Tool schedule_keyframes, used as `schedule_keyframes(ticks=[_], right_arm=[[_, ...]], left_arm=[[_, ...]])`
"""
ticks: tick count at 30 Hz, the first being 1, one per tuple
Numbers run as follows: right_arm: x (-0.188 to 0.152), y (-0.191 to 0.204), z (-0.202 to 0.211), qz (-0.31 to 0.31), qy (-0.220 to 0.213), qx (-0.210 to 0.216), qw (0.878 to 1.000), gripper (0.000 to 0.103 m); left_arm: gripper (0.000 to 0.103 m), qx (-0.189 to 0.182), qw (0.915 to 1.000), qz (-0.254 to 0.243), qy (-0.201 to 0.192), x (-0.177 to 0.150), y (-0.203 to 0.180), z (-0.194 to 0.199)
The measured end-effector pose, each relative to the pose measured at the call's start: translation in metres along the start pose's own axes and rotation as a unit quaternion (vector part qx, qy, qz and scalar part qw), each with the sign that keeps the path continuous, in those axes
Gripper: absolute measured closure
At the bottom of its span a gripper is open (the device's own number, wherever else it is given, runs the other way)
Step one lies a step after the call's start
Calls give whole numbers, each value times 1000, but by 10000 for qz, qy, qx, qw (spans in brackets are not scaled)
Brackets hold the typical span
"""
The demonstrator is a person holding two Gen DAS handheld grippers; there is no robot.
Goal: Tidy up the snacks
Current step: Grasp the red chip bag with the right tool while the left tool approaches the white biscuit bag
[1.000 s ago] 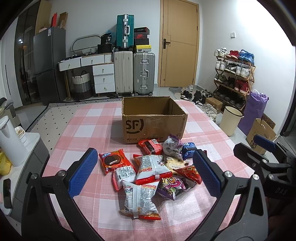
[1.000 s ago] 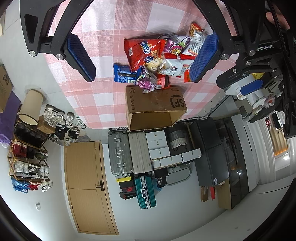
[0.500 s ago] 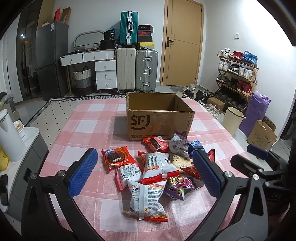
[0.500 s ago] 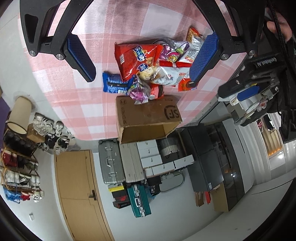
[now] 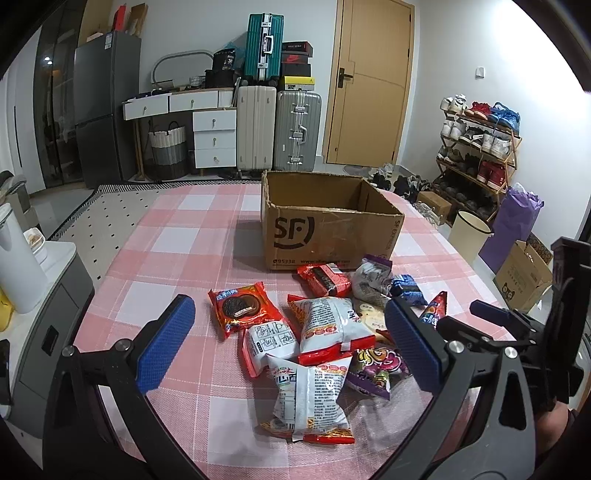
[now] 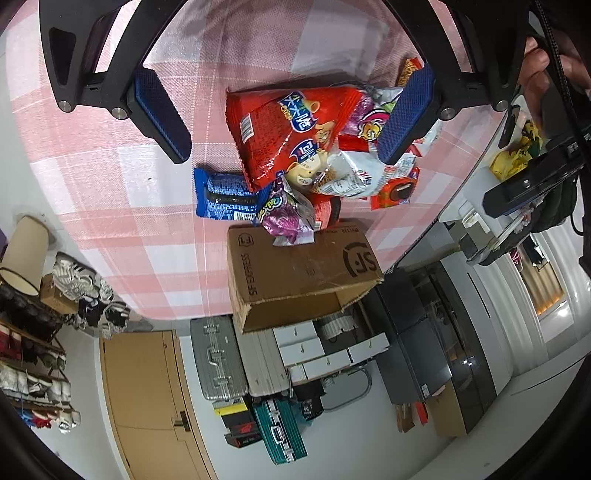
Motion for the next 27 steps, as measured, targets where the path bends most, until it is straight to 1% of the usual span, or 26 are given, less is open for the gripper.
schedule_keyframes(ticks=[6, 10, 13, 15, 16, 17, 21, 24, 26, 27], right_arm=[[5, -9, -23, -130, 223, 157, 9995, 0], [7, -11, -37, -187, 406, 277, 9986, 0], [6, -12, -47, -208, 522, 338, 9978, 2], [5, -13, -53, -237, 647, 402, 9968, 9], [4, -13, -57, -245, 698, 463, 9962, 17], [2, -13, -59, -258, 735, 494, 9957, 22], [-1, -14, -65, -348, 814, 641, 9940, 25], [-3, -13, -68, -362, 914, 779, 9921, 32], [-5, -14, -68, -387, 910, 790, 9920, 39], [-6, -15, -68, -404, 910, 826, 9916, 41]], left_arm=[[1, -66, 9999, 26, 107, -1, 5, -12], [1, -280, 9995, 69, 100, -2, 9, -17], [1, -306, 9994, 116, 146, -4, 15, -22], [1, -292, 9993, 137, 190, -6, 19, -24], [1, -276, 9993, 153, 218, -8, 23, -25], [1, -259, 9992, 166, 236, -9, 25, -27], [1, -242, 9990, 214, 325, -17, 37, -31], [1, -235, 9986, 236, 404, -24, 42, -34], [1, -216, 9983, 259, 483, -28, 45, -38], [1, -241, 9980, 270, 512, -30, 45, -39]])
Point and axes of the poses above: each gripper's, at about its wrist camera, not at the fingertips, and z roughly against the way its jaws point, y to its left, x to its top, the point moved 7 cm from there along -z, roughly the way its jaws point, and after that the axes turned 14 degrees about y, right-handed, at the moved point
